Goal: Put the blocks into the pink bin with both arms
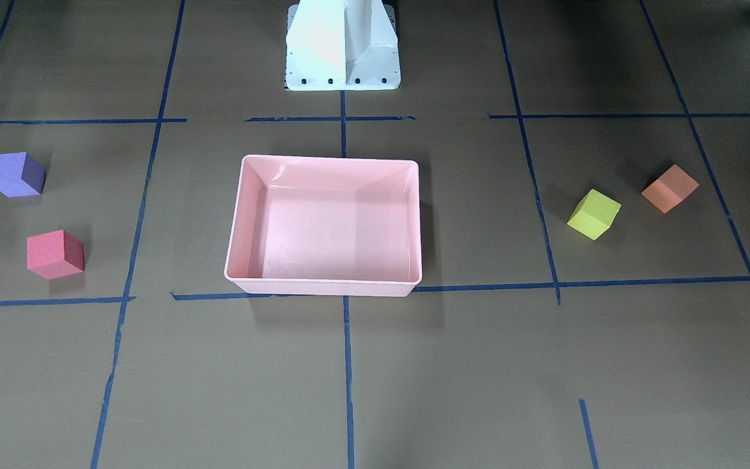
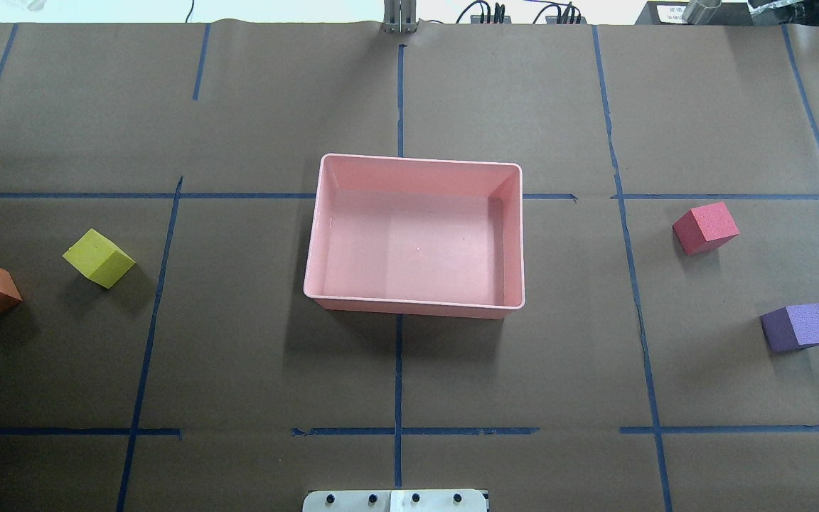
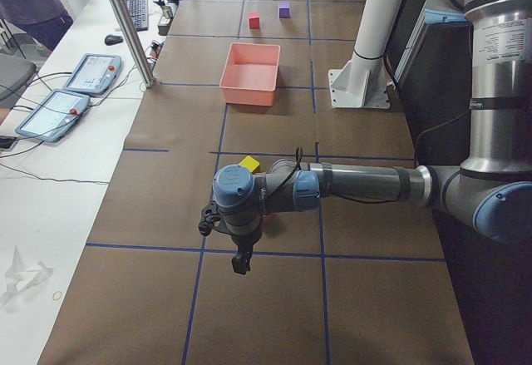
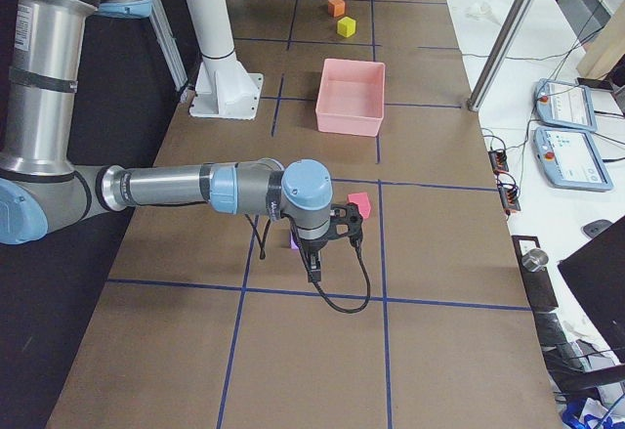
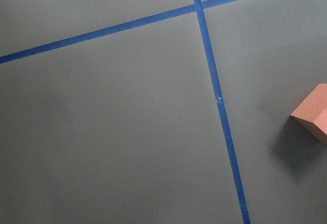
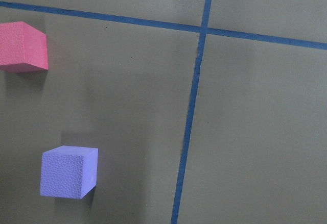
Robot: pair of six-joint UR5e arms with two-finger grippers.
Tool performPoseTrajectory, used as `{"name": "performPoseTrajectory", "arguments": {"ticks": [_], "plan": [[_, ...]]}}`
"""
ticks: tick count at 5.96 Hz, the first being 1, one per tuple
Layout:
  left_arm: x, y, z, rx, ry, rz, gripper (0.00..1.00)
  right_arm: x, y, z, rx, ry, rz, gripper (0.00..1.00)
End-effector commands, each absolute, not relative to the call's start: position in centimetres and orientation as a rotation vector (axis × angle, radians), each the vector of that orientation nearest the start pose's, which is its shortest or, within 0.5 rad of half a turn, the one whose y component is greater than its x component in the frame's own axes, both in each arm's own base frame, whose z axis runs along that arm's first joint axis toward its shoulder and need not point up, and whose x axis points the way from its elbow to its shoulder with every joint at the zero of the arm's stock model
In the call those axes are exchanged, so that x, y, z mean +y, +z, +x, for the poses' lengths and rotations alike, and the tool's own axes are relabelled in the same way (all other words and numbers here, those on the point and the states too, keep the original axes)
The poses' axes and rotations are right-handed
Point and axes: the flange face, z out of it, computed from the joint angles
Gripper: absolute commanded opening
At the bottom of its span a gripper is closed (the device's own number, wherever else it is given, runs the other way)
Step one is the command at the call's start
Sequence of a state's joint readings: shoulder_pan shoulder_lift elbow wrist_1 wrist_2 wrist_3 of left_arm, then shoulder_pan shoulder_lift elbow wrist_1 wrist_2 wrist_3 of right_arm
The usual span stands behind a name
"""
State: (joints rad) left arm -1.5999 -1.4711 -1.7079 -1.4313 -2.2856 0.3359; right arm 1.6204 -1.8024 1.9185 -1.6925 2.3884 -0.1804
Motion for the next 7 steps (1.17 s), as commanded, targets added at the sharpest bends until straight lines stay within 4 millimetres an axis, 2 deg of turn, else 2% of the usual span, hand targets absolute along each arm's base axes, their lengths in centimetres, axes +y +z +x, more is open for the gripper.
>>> {"name": "performPoseTrajectory", "arguments": {"ticks": [1, 2, 3, 5, 6, 7], "plan": [[-43.9, 64.7, -8.1, 0.720, 0.262, 0.047, 1.00, -39.9, 58.8, 6.6, -0.804, -0.200, 0.184, 1.00], [-43.8, 64.7, -8.1, 0.720, 0.263, 0.047, 1.00, -42.2, 56.6, 4.2, -0.806, -0.237, 0.228, 1.00], [-43.0, 65.3, -8.0, 0.723, 0.261, 0.038, 1.00, -47.2, 53.0, -0.8, -0.830, -0.221, 0.208, 1.00], [-43.0, 65.3, -8.0, 0.725, 0.261, 0.038, 1.00, -53.6, 47.2, -11.4, -0.846, -0.199, 0.151, 1.00], [-43.0, 65.3, -8.0, 0.725, 0.261, 0.038, 1.00, -55.0, 45.5, -16.4, -0.805, -0.191, 0.156, 1.00], [-42.9, 65.4, -8.0, 0.725, 0.260, 0.037, 1.00, -56.8, 45.7, -20.5, -0.805, -0.178, 0.154, 1.00]]}}
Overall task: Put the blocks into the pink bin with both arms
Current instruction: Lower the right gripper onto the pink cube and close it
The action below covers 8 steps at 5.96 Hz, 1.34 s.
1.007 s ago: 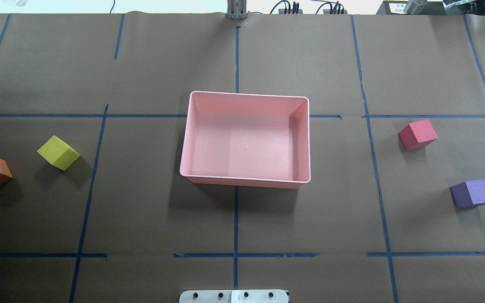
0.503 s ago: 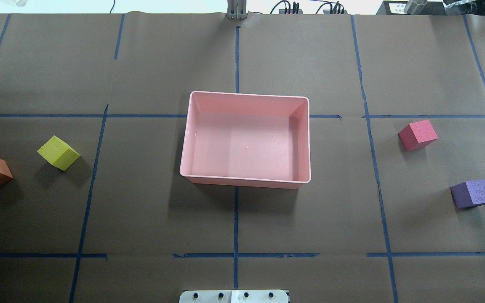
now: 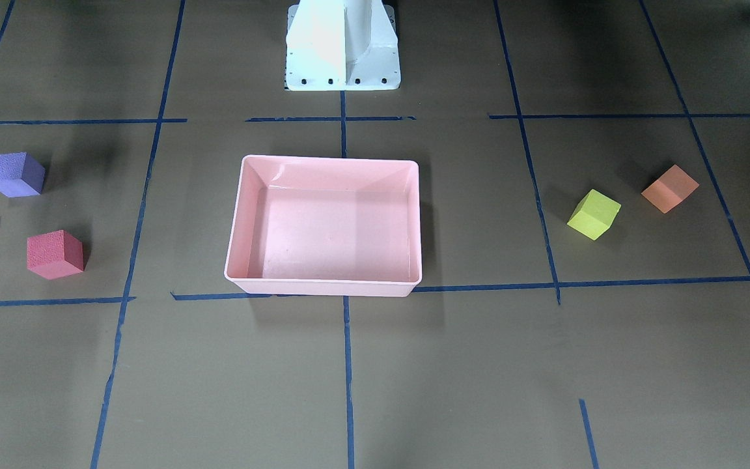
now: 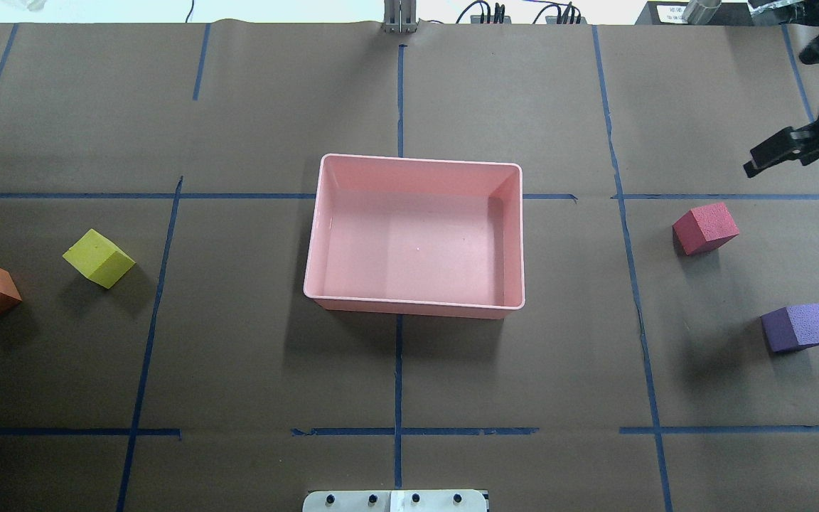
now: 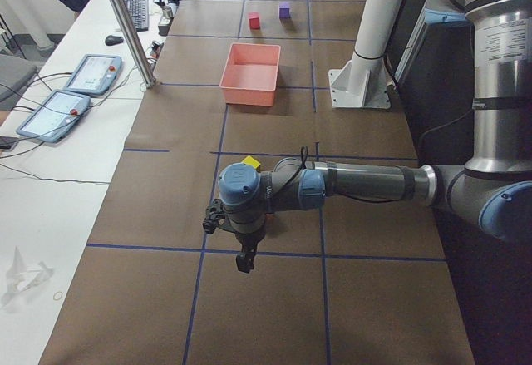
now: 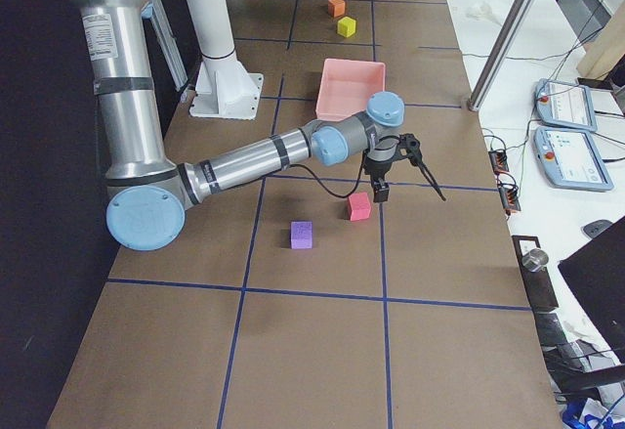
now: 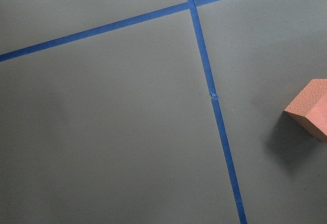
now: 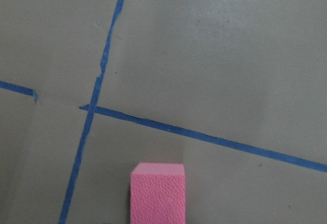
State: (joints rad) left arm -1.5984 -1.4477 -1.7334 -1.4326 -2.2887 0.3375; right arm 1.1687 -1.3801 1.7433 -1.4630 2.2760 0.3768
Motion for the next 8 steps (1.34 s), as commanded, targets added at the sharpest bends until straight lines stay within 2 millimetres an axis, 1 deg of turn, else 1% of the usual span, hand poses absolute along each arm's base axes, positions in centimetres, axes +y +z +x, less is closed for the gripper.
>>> {"name": "performPoseTrajectory", "arguments": {"ticks": [1, 3, 5, 6, 7, 8], "plan": [[-43.0, 65.3, -8.0, 0.725, 0.261, 0.038, 1.00, -56.9, 46.6, -22.7, -0.782, -0.195, 0.142, 1.00], [-43.0, 65.3, -8.0, 0.724, 0.262, 0.039, 1.00, -56.1, 48.8, -24.0, -0.754, -0.204, 0.105, 1.00], [-43.0, 65.2, -8.0, 0.724, 0.262, 0.041, 1.00, -55.8, 51.3, -24.9, -0.732, -0.209, 0.061, 1.00], [-43.0, 65.2, -8.0, 0.724, 0.262, 0.041, 1.00, -55.7, 52.2, -25.4, -0.725, -0.214, 0.045, 1.00], [-42.9, 65.2, -8.0, 0.724, 0.263, 0.042, 1.00, -55.1, 53.0, -25.9, -0.711, -0.221, 0.033, 1.00], [-43.0, 65.1, -8.0, 0.724, 0.263, 0.044, 1.00, -54.0, 54.1, -26.7, -0.697, -0.237, 0.015, 1.00]]}}
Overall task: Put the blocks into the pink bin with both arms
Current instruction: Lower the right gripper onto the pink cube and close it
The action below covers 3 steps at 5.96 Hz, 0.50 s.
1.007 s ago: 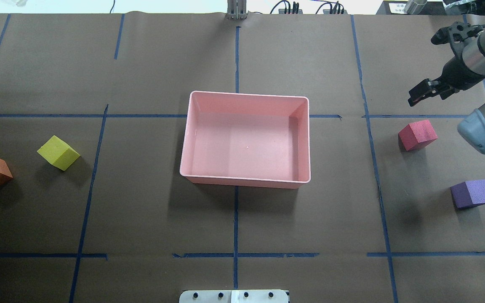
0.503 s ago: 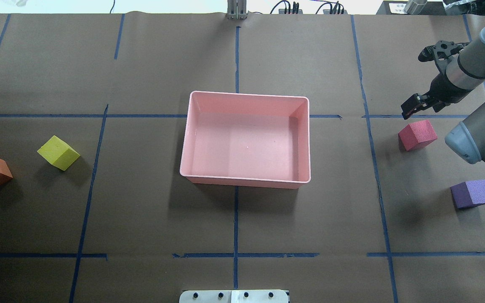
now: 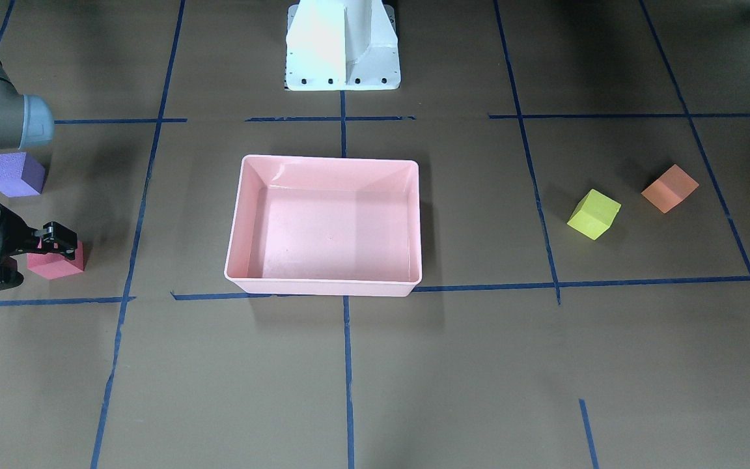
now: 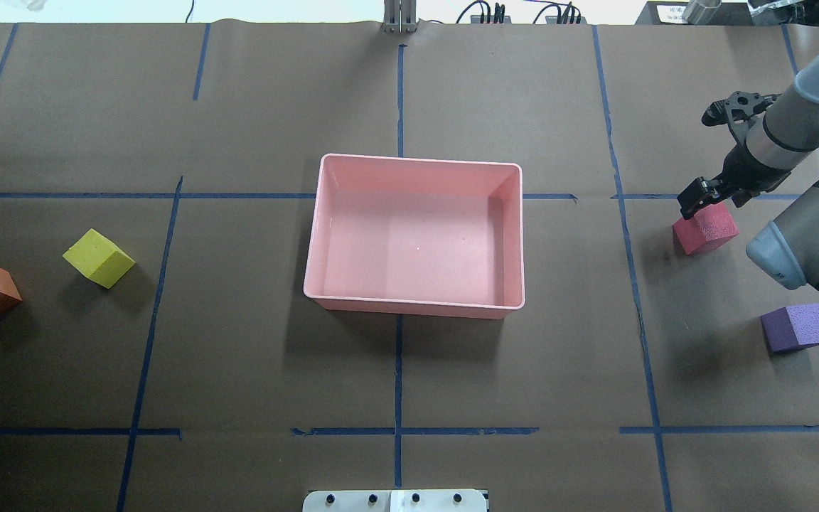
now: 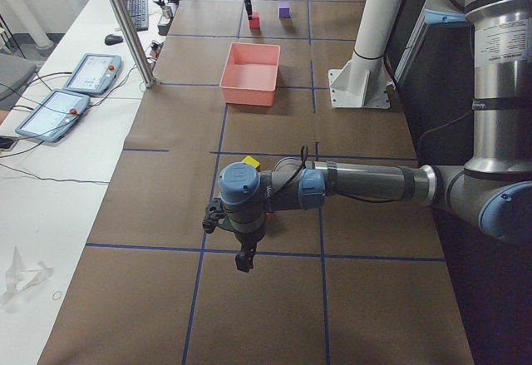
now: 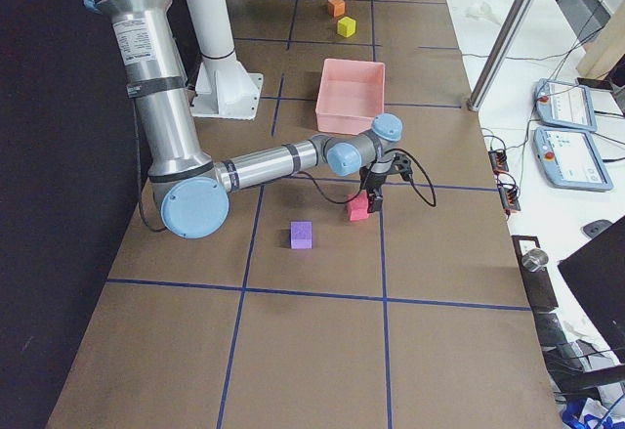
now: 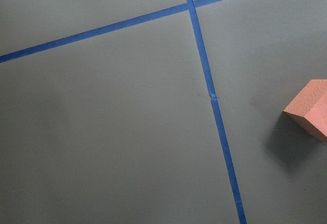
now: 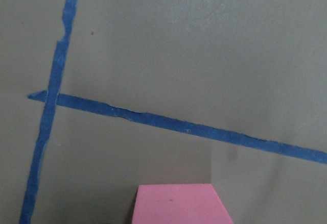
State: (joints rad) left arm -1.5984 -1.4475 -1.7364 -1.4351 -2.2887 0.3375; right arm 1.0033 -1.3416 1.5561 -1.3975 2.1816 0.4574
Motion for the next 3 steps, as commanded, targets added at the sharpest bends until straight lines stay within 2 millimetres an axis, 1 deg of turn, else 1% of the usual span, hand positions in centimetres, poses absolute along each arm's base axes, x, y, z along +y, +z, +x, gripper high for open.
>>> {"name": "performPoseTrajectory", "arguments": {"ticks": [1, 2, 3], "plan": [[-43.0, 64.9, -8.0, 0.723, 0.264, 0.047, 1.00, -53.4, 55.0, -27.8, -0.682, -0.251, -0.002, 1.00], [-43.0, 64.9, -8.0, 0.723, 0.264, 0.045, 1.00, -53.1, 55.1, -28.4, -0.679, -0.262, -0.006, 0.96], [-42.9, 64.7, -8.0, 0.723, 0.265, 0.048, 1.00, -52.9, 55.0, -29.0, -0.680, -0.267, -0.010, 0.81]]}}
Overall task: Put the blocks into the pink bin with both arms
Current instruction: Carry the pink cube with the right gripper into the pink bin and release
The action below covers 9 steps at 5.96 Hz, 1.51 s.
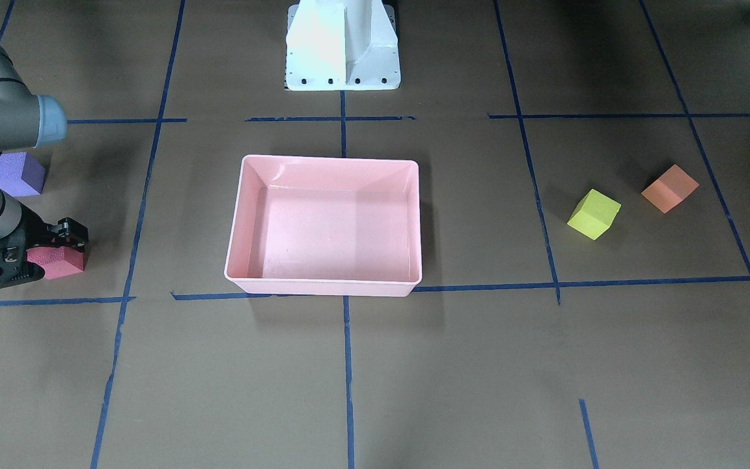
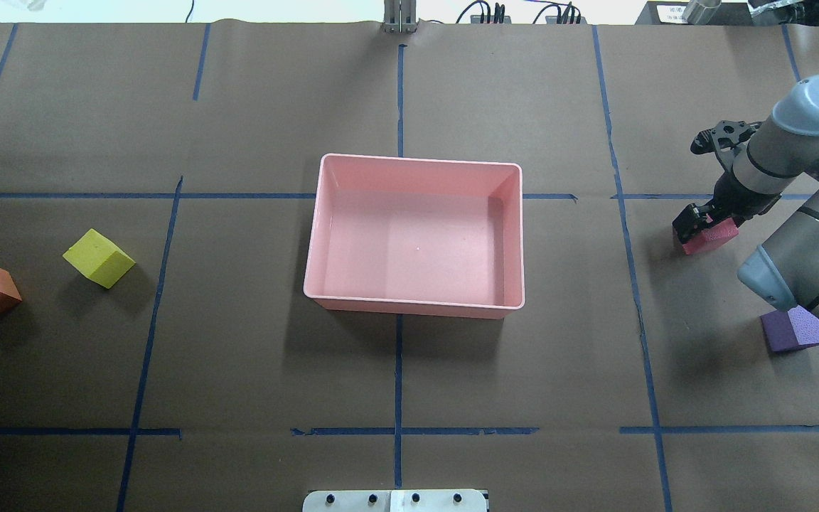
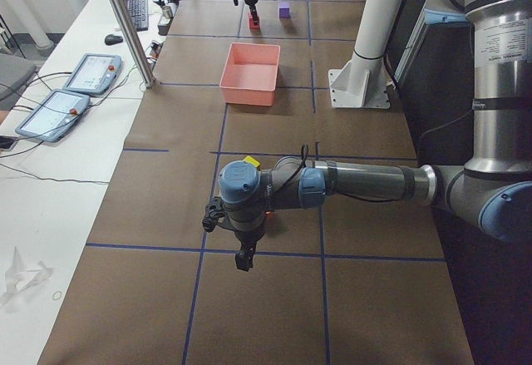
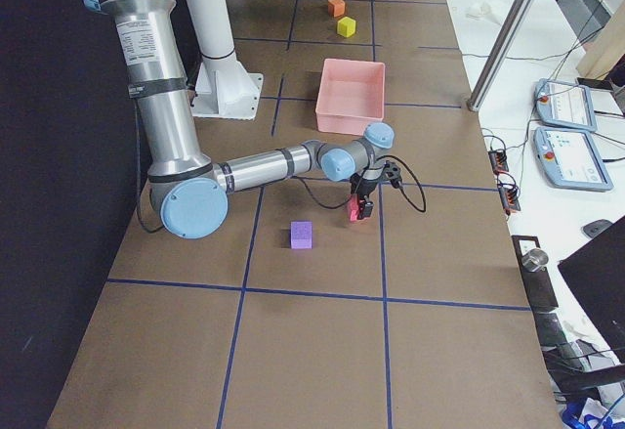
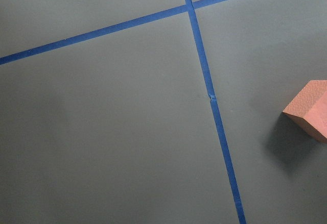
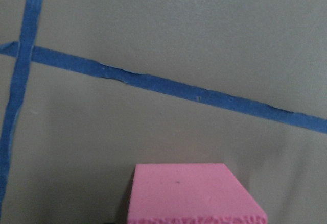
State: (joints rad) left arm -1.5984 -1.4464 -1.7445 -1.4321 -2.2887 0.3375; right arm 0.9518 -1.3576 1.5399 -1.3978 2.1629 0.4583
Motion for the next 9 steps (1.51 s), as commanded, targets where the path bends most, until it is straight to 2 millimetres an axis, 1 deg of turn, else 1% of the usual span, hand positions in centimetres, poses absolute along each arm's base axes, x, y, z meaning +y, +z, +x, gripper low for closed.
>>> {"name": "performPoseTrajectory", "arguments": {"ticks": [1, 2, 3, 4, 5, 6, 7, 8, 9], "plan": [[-42.9, 64.4, -8.0, 0.722, 0.267, 0.052, 1.00, -53.3, 53.3, -29.2, -0.698, -0.268, 0.009, 0.61], [-42.7, 64.5, -8.0, 0.723, 0.264, 0.050, 1.00, -53.6, 51.3, -28.9, -0.717, -0.251, 0.030, 0.47], [-42.2, 64.6, -7.9, 0.723, 0.265, 0.048, 1.00, -55.4, 46.3, -29.9, -0.767, -0.162, 0.048, 0.46], [-42.2, 64.4, -7.9, 0.722, 0.266, 0.051, 1.00, -56.7, 41.4, -31.0, -0.829, -0.078, 0.046, 0.48], [-42.2, 64.4, -7.9, 0.722, 0.266, 0.051, 1.00, -57.3, 36.5, -32.1, -0.888, 0.006, 0.038, 0.49], [-42.2, 64.4, -7.9, 0.722, 0.266, 0.051, 1.00, -57.2, 32.6, -33.8, -0.927, 0.067, 0.022, 0.49], [-42.2, 64.4, -7.9, 0.722, 0.266, 0.051, 1.00, -56.3, 27.8, -37.3, -0.958, 0.153, -0.030, 0.49], [-42.2, 64.4, -7.9, 0.722, 0.267, 0.052, 1.00, -55.6, 20.6, -41.0, -0.910, 0.199, -0.058, 0.50], [-42.2, 64.3, -7.9, 0.722, 0.268, 0.055, 1.00, -53.1, 15.6, -45.6, -0.818, 0.220, -0.050, 0.56]]}}
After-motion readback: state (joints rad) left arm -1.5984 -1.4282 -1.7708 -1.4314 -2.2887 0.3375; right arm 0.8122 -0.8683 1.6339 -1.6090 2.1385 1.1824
